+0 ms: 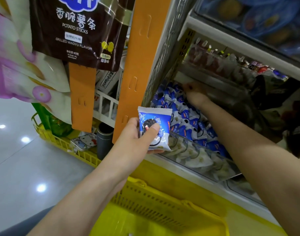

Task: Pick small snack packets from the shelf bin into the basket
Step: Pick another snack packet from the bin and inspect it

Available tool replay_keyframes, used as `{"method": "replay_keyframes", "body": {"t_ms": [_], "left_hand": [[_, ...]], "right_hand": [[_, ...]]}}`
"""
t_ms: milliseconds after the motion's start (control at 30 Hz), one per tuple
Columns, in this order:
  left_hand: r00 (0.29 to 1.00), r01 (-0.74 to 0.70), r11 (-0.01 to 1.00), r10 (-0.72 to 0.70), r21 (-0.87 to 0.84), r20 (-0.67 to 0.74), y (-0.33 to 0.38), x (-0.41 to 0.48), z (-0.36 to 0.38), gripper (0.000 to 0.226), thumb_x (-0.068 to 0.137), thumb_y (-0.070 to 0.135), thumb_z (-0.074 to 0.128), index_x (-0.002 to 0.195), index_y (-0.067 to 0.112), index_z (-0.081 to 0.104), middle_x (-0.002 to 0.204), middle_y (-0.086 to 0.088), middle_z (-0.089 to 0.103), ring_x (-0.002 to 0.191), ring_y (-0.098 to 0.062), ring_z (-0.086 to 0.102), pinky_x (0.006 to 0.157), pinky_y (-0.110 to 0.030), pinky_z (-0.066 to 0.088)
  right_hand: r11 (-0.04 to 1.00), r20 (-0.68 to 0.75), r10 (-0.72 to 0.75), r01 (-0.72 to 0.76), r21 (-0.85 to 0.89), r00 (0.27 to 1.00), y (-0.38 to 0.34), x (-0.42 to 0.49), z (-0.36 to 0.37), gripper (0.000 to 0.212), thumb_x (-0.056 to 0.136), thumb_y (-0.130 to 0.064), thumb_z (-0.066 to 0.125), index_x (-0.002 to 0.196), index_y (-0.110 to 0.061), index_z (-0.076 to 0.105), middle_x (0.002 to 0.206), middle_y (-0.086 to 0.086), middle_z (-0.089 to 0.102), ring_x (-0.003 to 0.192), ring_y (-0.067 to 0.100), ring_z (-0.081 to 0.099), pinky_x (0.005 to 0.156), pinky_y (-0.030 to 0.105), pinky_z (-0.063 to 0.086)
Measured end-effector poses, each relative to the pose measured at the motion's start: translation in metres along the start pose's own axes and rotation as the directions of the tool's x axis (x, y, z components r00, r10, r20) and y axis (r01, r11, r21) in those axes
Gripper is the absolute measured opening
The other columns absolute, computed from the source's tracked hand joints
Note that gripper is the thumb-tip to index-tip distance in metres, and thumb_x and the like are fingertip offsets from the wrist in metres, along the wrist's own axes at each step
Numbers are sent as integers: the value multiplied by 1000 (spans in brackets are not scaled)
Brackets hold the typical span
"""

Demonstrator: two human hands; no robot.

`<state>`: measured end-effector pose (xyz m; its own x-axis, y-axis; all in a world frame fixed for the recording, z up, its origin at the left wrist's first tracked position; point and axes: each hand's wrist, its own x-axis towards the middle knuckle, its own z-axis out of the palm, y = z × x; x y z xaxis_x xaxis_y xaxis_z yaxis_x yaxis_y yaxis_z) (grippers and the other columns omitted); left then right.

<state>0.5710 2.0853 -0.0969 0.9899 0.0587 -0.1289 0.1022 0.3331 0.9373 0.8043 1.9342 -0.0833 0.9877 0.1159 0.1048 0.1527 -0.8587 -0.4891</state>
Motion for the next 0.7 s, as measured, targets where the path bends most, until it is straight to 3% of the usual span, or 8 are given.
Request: {"method": "replay_keyframes", "body": {"t_ms": [100,200,267,333,367,500,633,700], "left_hand": [[1000,10,999,-9,45,-5,-2,-3,3,19,93,22,53,111,16,52,105,-6,70,92,-19,69,85,-39,56],[1000,19,995,-19,101,1,-5,-8,6,26,92,23,54,117,16,52,106,-2,70,92,-13,69,83,-33,56],[1000,4,990,-5,143,4,-7,-13,7,26,92,24,54,117,17,53,105,0,69,83,-1,67,65,-15,52],[1000,-16,984,14,179,9,-9,-18,10,25,92,23,55,116,16,54,100,2,68,68,9,62,51,-5,43],[1000,-20,982,17,188,14,-11,-21,12,26,91,22,55,116,16,54,100,2,68,69,9,63,52,-5,44],[998,-20,977,8,214,55,-20,-32,21,29,92,16,55,120,14,53,111,-4,67,98,-12,65,77,-17,52],[994,4,970,-31,244,106,-30,-40,28,25,90,11,57,115,12,53,105,-6,69,93,-12,66,72,-18,53],[993,1,962,-32,272,110,-34,-42,30,19,90,13,58,109,12,56,100,-6,70,88,-11,68,69,-19,54]], "right_hand": [[990,-91,-124,130,62,988,-13,-37,-7,31,101,-23,36,117,-6,56,96,5,52,87,16,49,69,19,32],[940,-245,-227,278,197,943,-29,-86,-16,25,99,-20,41,108,-9,61,92,-2,59,81,10,52,65,17,35],[897,-294,-234,322,303,927,-36,-120,-21,20,98,-21,41,102,-16,61,88,-9,61,79,4,55,73,18,42],[877,-277,-233,324,354,932,-39,-155,-23,19,98,-26,41,99,-22,60,86,-15,61,82,3,58,76,20,44],[870,-254,-237,321,374,938,-38,-171,-24,19,98,-28,42,99,-23,60,87,-14,63,83,5,59,76,23,45],[856,-88,-183,203,476,979,-27,-221,-21,16,92,-28,53,94,-19,66,87,-2,68,82,17,62,75,30,50],[801,-5,-120,99,590,993,-11,-245,-15,12,88,-17,60,79,-19,67,72,8,68,63,12,61,59,29,55],[800,9,-96,72,596,995,-2,-252,-9,13,88,-16,61,77,-19,67,70,9,67,62,12,60,59,31,53]]}}
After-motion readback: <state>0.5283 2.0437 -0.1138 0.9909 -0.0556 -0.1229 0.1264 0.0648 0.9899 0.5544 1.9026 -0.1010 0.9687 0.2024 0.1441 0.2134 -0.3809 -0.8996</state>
